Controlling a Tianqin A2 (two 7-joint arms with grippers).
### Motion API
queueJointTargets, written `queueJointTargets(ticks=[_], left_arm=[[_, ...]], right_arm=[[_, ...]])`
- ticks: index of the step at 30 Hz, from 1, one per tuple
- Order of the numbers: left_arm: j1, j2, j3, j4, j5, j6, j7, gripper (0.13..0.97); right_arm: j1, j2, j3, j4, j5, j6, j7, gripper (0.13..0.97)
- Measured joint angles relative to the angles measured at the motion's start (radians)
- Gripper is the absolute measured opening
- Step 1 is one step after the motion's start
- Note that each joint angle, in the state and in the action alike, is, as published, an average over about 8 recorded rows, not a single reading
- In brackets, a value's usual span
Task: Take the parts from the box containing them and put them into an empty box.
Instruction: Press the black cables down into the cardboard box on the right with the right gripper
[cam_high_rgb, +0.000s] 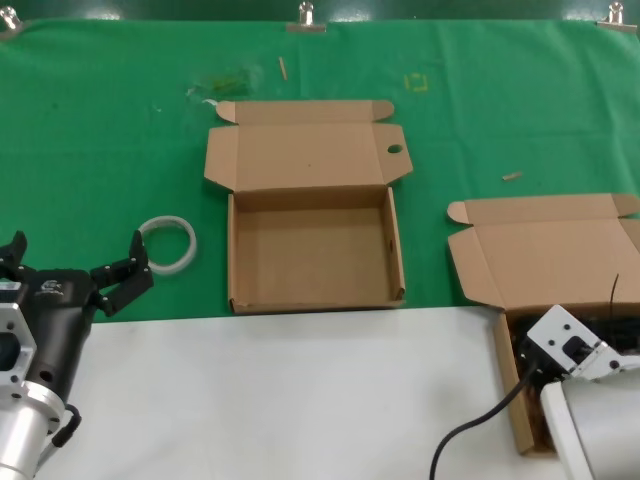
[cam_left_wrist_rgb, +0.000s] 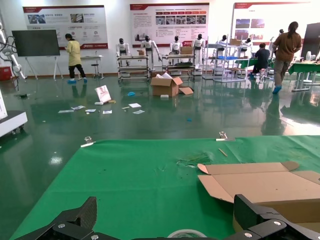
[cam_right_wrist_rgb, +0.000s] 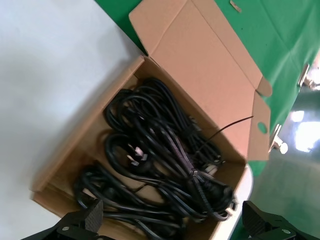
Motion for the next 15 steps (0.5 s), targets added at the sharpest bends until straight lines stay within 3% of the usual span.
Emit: queueJointTargets(ticks=[15], left_arm=[[0.0, 0.0, 0.0, 0.0, 0.0, 0.0, 0.0, 0.965]], right_arm=[[0.074, -0.001, 0.126, -0.11, 0.0, -0.082, -0.301, 0.966]])
